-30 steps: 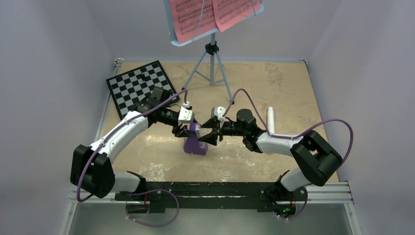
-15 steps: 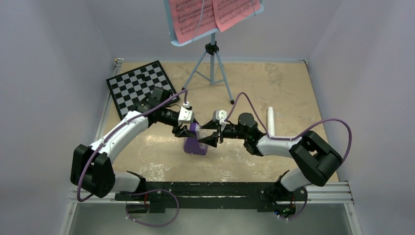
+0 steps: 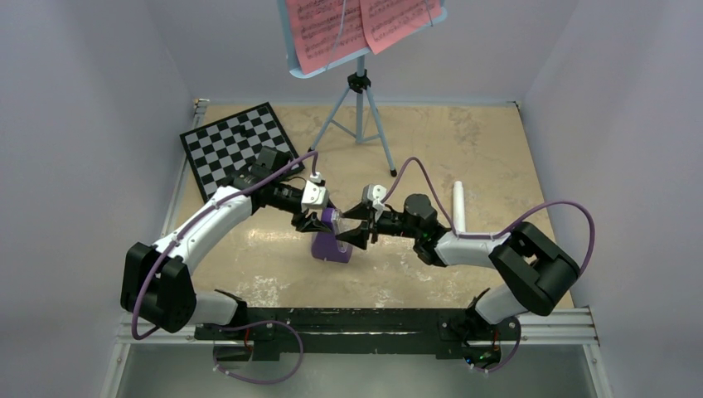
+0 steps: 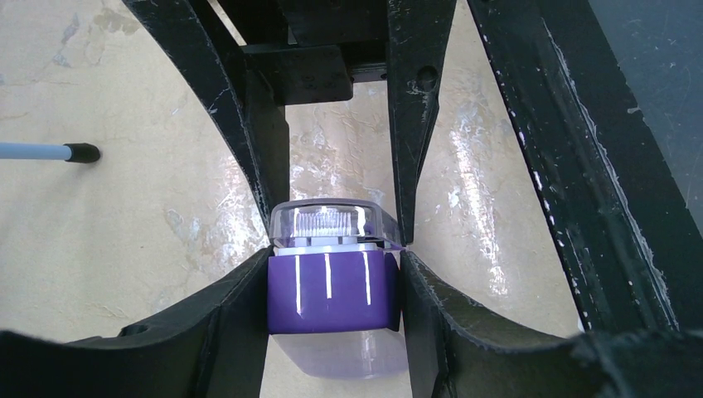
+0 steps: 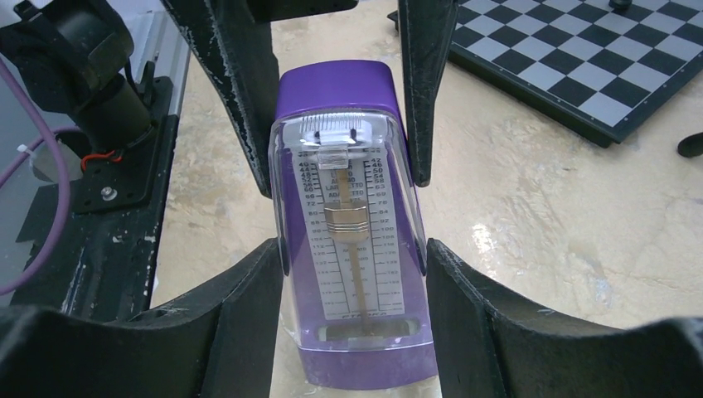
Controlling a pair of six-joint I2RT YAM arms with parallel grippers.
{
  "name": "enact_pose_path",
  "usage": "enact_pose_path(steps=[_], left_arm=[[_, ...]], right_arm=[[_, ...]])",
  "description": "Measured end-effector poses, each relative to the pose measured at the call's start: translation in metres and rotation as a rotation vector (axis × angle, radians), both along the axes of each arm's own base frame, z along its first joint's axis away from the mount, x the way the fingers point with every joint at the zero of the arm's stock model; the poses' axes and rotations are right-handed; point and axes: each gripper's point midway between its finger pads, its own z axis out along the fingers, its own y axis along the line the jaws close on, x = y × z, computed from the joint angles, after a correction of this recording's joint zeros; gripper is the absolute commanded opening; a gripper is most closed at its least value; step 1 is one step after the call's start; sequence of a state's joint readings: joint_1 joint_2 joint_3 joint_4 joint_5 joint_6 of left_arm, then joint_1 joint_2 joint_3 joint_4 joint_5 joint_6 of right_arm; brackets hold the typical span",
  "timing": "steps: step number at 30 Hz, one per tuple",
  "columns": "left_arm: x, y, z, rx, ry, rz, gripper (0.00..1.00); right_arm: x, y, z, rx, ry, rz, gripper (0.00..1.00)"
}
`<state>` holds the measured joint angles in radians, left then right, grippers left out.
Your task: Pack up the instrument practice props
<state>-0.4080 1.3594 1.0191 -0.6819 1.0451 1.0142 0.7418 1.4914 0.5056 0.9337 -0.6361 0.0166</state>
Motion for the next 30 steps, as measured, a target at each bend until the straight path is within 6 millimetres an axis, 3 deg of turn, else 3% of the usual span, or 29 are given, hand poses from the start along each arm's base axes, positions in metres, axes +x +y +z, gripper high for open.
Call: enact_pose_path(steps=[18, 28, 30], left_arm=[[0.001, 0.000, 0.000, -0.002, 0.006, -0.009, 0.00], [0.009, 0.006, 0.001, 0.027, 0.027, 0.022, 0.00], [0.010, 0.007, 0.001, 0.030, 0.023, 0.027, 0.19]], right_arm=[[0.002, 0.004, -0.003, -0.036, 0.007, 0.034, 0.00], [0.012, 0.018, -0.004, -0.149, 0.046, 0.037, 0.00], [0.013, 0.019, -0.005, -0.169, 0.049, 0.034, 0.00]])
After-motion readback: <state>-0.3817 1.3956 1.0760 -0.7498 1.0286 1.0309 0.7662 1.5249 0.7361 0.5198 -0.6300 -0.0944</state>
